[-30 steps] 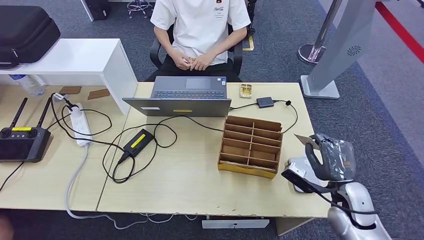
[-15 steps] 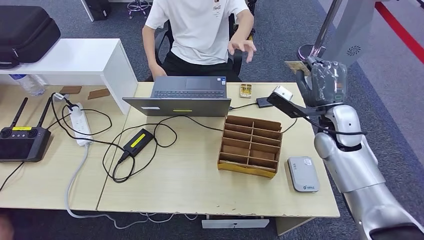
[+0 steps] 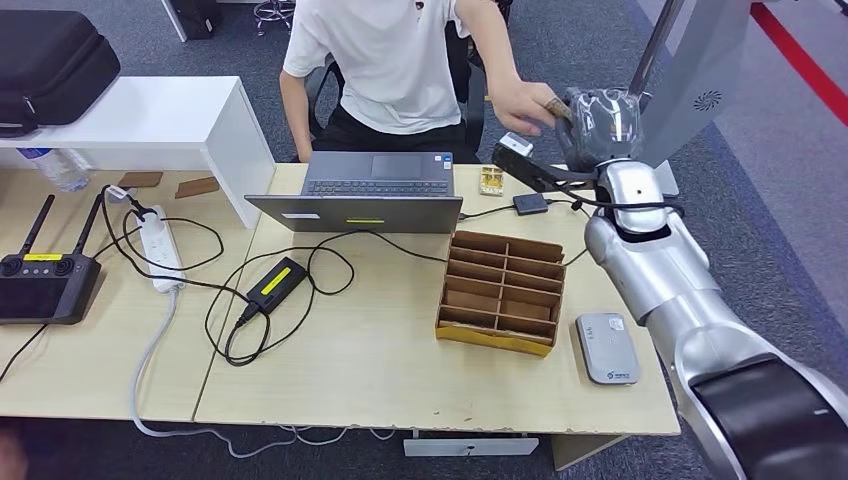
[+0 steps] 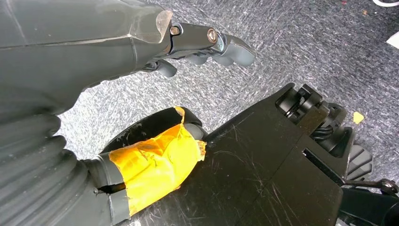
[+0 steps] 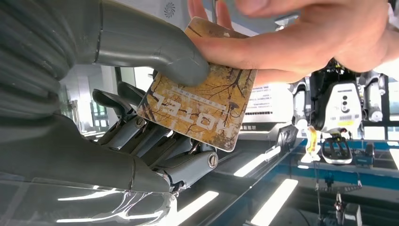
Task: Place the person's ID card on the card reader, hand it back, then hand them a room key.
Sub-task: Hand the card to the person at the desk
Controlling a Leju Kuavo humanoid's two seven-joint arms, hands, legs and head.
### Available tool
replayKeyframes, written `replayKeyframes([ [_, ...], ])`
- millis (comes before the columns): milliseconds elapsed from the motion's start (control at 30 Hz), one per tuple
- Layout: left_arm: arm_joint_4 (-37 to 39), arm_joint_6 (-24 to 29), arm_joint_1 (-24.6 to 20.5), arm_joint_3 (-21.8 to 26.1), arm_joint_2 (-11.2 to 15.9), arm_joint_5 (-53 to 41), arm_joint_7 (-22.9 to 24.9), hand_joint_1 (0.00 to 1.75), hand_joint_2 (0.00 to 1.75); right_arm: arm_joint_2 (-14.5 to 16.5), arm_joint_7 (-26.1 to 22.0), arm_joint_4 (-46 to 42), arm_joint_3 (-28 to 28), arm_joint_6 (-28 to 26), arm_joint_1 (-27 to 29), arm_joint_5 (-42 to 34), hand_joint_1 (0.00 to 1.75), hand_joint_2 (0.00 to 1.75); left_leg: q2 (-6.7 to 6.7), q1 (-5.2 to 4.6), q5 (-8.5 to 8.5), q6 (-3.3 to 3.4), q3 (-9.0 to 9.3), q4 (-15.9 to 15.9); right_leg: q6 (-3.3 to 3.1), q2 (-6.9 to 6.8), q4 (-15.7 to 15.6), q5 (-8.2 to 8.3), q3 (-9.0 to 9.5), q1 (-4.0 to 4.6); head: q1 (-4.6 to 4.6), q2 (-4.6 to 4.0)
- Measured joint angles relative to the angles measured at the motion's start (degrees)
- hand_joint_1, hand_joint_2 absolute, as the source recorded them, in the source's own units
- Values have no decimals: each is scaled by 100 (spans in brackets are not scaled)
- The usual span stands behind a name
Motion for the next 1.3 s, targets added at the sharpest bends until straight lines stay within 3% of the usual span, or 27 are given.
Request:
replayKeyframes([
  [33,0,-9,-1,-1,0,4,12,0,175,41,3,82,11,-4,-41,-5,175,175,-1,0,0,0,-1,0,0,-1,0,0,0,0,1,0],
  [167,0,-33,-2,-1,0,38,52,0,175,206,-51,315,40,-40,-147,-68,0,175,-3,0,1,0,-2,0,0,-4,0,0,0,0,1,0],
  [433,0,25,-10,-1,4,108,69,0,175,518,-207,481,51,-341,-110,-254,0,175,-2,3,0,0,-4,0,0,0,-1,0,-10,2,-1,0],
  [667,0,82,7,-1,9,241,114,0,175,363,-672,135,-9,-680,453,-764,0,175,-2,14,0,0,-4,2,0,-1,-10,0,-6,4,1,0],
  [933,0,139,62,26,20,474,110,0,175,-343,-1063,-1466,-342,-846,1903,-1275,0,175,-15,14,-7,7,-12,4,2,-14,-22,0,-3,4,0,0],
  [1300,0,217,119,287,49,867,132,0,175,-996,-1306,-4269,-880,-975,4274,-1016,0,175,-22,16,-22,1,-18,1,2,-21,-25,-12,-5,16,0,0],
])
